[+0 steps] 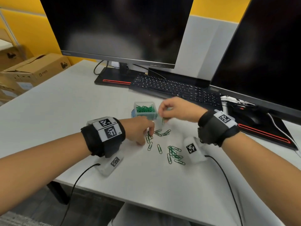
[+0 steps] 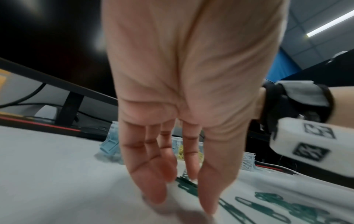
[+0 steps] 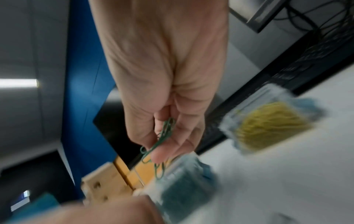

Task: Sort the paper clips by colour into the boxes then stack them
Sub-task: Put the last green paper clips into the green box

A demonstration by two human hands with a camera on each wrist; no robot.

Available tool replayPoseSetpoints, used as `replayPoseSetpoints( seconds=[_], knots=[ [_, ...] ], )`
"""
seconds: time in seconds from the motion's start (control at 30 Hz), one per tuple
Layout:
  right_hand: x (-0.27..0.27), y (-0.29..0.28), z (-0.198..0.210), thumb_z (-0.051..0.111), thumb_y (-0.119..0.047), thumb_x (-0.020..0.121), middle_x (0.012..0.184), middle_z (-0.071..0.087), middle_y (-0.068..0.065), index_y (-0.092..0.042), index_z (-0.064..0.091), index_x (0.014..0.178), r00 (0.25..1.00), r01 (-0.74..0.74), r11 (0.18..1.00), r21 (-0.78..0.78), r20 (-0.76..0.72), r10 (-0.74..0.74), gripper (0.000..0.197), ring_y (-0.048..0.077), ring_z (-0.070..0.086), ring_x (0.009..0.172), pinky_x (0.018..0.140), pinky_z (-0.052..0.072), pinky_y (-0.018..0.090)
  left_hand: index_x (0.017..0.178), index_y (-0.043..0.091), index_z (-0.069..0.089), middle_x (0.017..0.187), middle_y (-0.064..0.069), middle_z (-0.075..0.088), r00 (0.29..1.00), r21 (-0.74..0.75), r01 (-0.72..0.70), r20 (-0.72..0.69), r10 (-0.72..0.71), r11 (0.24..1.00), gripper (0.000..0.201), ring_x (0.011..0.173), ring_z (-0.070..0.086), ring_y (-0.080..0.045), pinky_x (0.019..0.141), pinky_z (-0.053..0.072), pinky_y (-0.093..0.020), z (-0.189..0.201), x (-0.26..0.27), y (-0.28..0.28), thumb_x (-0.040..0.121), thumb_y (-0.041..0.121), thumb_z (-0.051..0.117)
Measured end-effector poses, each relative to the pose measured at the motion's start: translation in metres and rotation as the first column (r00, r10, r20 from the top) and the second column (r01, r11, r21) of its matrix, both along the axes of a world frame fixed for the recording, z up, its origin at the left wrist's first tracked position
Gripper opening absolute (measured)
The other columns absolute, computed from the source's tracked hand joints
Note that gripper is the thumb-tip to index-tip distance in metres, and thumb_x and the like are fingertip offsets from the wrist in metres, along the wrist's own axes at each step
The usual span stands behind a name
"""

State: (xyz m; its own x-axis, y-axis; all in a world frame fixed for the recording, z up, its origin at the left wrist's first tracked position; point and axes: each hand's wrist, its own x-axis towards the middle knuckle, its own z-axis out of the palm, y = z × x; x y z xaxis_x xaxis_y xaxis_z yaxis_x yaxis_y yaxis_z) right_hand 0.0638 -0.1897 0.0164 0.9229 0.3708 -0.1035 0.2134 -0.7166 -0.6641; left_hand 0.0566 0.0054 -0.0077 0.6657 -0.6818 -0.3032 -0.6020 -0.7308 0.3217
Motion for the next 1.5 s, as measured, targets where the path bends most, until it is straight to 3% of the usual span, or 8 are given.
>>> replayPoseSetpoints(
  seconds=[0.13, 0.4, 0.53, 0.9, 1.17, 1.3, 1.4, 1.5],
  knots=[
    [0.029, 0.028, 0.011, 0.066, -0.007, 0.089, 0.082, 0.068, 0.004, 0.002, 0.066, 0.096, 0.987, 0.109, 0.964, 0.243, 0.085, -0.133, 0.011, 0.010, 0.068, 0.069, 0.070, 0.056, 0.020, 0.123, 0.019, 0.053, 0.117, -0.001, 0.044, 0.997, 0.057, 0.073, 0.021, -0.074, 0.996, 0.050, 0.086, 0.045, -0.012, 0.067, 0.038, -0.021, 0.000, -0.003, -0.003, 0.078, 0.023, 0.076],
    [0.018, 0.019, 0.007, 0.057, -0.007, 0.091, 0.095, 0.066, 0.001, -0.013, 0.068, 0.097, 0.968, 0.134, 0.989, -0.062, 0.220, -0.118, 0.013, 0.017, 0.066, 0.082, 0.067, 0.058, 0.023, 0.107, 0.014, 0.060, 0.092, 0.004, 0.056, 0.997, -0.022, 0.064, 0.042, -0.063, 0.998, 0.040, 0.072, 0.048, -0.007, 0.055, 0.035, -0.011, -0.007, -0.001, -0.010, 0.074, 0.026, 0.079],
    [-0.014, 0.000, -0.011, 0.065, -0.015, 0.086, 0.099, 0.063, -0.005, -0.021, 0.066, 0.105, 0.994, -0.098, 0.846, -0.524, -0.014, 0.107, 0.020, 0.013, 0.058, 0.087, 0.075, 0.046, 0.023, 0.094, 0.014, 0.063, 0.084, 0.006, 0.059, 0.988, -0.015, 0.129, 0.093, -0.127, 0.992, 0.015, 0.073, 0.051, -0.009, 0.052, 0.035, -0.007, -0.007, 0.000, -0.017, 0.081, 0.016, 0.071],
    [-0.029, 0.014, -0.032, 0.069, -0.030, 0.083, 0.094, 0.060, -0.001, -0.019, 0.059, 0.095, 0.991, -0.127, 0.769, -0.627, -0.107, 0.076, 0.019, 0.019, 0.055, 0.085, 0.070, 0.044, 0.027, 0.073, 0.015, 0.063, 0.068, 0.005, 0.060, 0.992, 0.015, 0.103, 0.073, -0.104, 0.995, 0.009, 0.066, 0.055, -0.012, 0.062, 0.047, -0.022, -0.009, 0.001, -0.032, 0.078, 0.015, 0.070],
    [-0.037, 0.017, -0.035, 0.065, -0.025, 0.081, 0.086, 0.058, 0.003, -0.016, 0.055, 0.091, 0.987, -0.077, 0.748, -0.659, 0.054, 0.150, 0.016, 0.021, 0.054, 0.074, 0.059, 0.045, 0.027, 0.069, 0.015, 0.060, 0.067, 0.008, 0.057, 0.991, -0.062, 0.040, 0.134, -0.031, 0.997, 0.013, 0.063, 0.053, -0.010, 0.061, 0.046, -0.022, 0.008, 0.003, -0.025, 0.074, 0.010, 0.071],
    [-0.036, 0.018, -0.035, 0.061, -0.024, 0.082, 0.080, 0.048, -0.003, -0.022, 0.047, 0.086, 0.983, -0.082, 0.714, -0.695, 0.063, 0.175, 0.015, 0.022, 0.052, 0.074, 0.055, 0.039, 0.025, 0.086, 0.012, 0.062, 0.077, 0.009, 0.056, 0.946, -0.299, -0.108, 0.262, 0.191, 0.948, 0.006, 0.076, 0.057, -0.012, 0.073, 0.049, -0.024, 0.041, 0.035, -0.012, 0.082, 0.010, 0.065],
    [-0.030, 0.021, -0.033, 0.058, -0.022, 0.084, 0.079, 0.047, -0.003, -0.019, 0.049, 0.086, 0.975, -0.106, 0.689, -0.717, 0.060, 0.213, 0.010, 0.022, 0.053, 0.076, 0.058, 0.041, 0.025, 0.098, 0.011, 0.064, 0.096, 0.000, 0.063, 0.923, -0.266, -0.163, 0.300, 0.243, 0.950, 0.015, 0.095, 0.060, -0.020, 0.080, 0.047, -0.028, 0.037, 0.055, -0.005, 0.085, 0.018, 0.068],
    [-0.011, 0.014, -0.020, 0.061, -0.018, 0.085, 0.075, 0.048, -0.006, -0.015, 0.052, 0.084, 0.988, -0.030, 0.837, -0.547, 0.113, 0.109, 0.009, 0.014, 0.047, 0.069, 0.056, 0.035, 0.021, 0.120, 0.015, 0.056, 0.122, -0.006, 0.057, 0.915, -0.192, -0.249, 0.275, 0.295, 0.949, 0.042, 0.109, 0.053, -0.023, 0.090, 0.044, -0.035, 0.019, 0.069, 0.006, 0.084, 0.034, 0.069]
  ],
)
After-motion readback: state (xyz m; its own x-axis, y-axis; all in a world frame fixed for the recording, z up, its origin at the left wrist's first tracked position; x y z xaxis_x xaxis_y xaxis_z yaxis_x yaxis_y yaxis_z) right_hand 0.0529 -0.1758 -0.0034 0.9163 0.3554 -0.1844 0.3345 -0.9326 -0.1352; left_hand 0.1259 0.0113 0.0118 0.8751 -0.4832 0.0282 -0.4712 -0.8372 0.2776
